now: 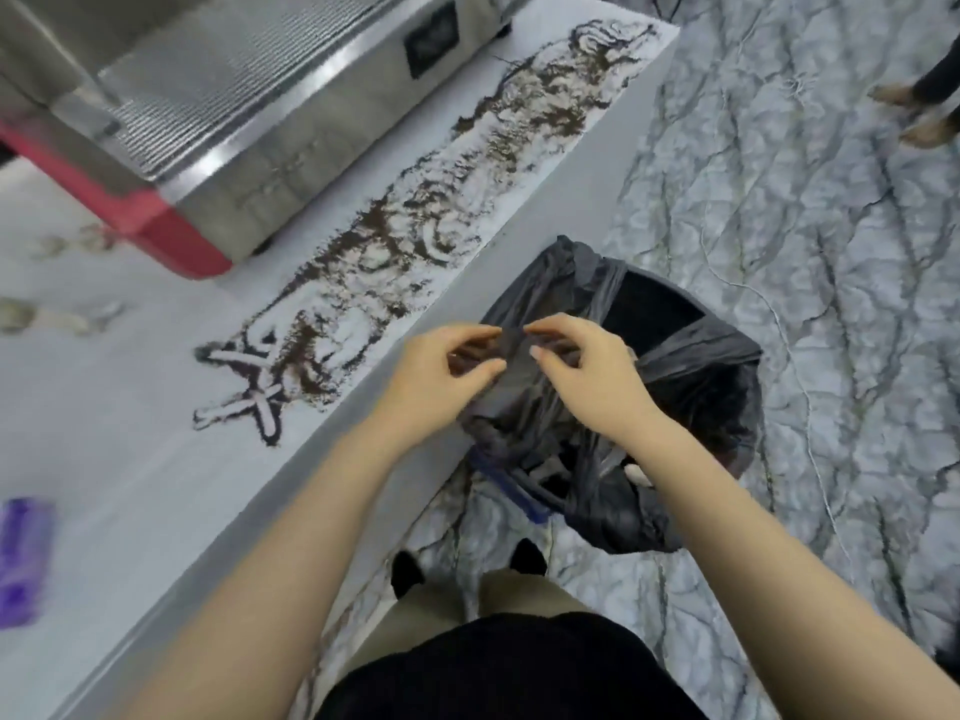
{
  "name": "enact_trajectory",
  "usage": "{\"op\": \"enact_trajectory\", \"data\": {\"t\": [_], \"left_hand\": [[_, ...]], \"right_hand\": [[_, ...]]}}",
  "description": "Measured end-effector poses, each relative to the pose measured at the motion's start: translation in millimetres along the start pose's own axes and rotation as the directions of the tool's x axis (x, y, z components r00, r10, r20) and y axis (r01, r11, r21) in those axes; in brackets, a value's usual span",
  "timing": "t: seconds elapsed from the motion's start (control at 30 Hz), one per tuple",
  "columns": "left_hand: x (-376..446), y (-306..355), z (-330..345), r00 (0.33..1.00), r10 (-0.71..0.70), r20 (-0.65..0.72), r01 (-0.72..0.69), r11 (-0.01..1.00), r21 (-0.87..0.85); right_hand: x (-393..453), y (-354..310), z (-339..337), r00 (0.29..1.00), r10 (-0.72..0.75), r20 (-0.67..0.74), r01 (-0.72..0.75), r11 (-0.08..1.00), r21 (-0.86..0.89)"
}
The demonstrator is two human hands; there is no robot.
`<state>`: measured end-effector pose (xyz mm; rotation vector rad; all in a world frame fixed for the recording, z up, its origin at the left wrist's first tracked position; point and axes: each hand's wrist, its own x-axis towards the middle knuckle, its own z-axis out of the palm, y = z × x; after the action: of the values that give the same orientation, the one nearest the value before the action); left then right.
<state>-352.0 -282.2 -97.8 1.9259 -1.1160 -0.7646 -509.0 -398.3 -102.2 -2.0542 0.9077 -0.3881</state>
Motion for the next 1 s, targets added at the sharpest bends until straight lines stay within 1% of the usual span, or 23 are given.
{"op": "enact_trajectory", "data": {"t": [0.07,0.13,0.23,0.37,0.47,0.57,0.63,0.7,0.77,0.83,0.93,1.0], "left_hand": [[-22,-8,-47,0.992,-0.041,-0.122,0.04,0.999,-0.016],[-48,-21,-91,0.968,-0.075,-0.238,0.069,0.997,-0.036],[-84,-45,-150,0.914,-0.14,-0.38,0.118,0.99,-0.082],[-118,-80,-220,0.83,-0.202,-0.52,0.173,0.979,-0.103],[-125,-106,-266,0.778,-0.206,-0.594,0.201,0.977,-0.075],[-116,-139,-310,0.752,-0.166,-0.638,0.246,0.969,0.038],[-104,-164,-336,0.756,-0.123,-0.642,0.286,0.946,0.155],[-88,-189,-356,0.792,-0.102,-0.602,0.337,0.895,0.293],[-73,-212,-370,0.847,-0.147,-0.511,0.39,0.825,0.409],[-61,-230,-377,0.888,-0.198,-0.415,0.405,0.766,0.499],[-58,-245,-378,0.921,-0.24,-0.306,0.379,0.727,0.572],[-64,-242,-373,0.928,-0.215,-0.303,0.357,0.743,0.566]], "right_hand": [[14,-41,28,0.996,-0.077,0.045,0.073,0.994,0.086],[25,-85,60,0.98,-0.172,0.103,0.154,0.976,0.156],[40,-142,115,0.929,-0.319,0.186,0.278,0.936,0.217],[57,-204,190,0.866,-0.433,0.251,0.371,0.891,0.261],[77,-237,242,0.82,-0.481,0.311,0.437,0.876,0.202],[106,-257,294,0.781,-0.518,0.349,0.528,0.846,0.074],[125,-264,322,0.776,-0.496,0.39,0.55,0.834,-0.035],[136,-268,343,0.774,-0.445,0.45,0.555,0.82,-0.142],[141,-269,357,0.75,-0.436,0.497,0.593,0.777,-0.213],[140,-267,366,0.718,-0.442,0.537,0.639,0.724,-0.258],[133,-262,371,0.702,-0.477,0.528,0.676,0.681,-0.284],[125,-259,368,0.688,-0.528,0.498,0.706,0.647,-0.289]]}}
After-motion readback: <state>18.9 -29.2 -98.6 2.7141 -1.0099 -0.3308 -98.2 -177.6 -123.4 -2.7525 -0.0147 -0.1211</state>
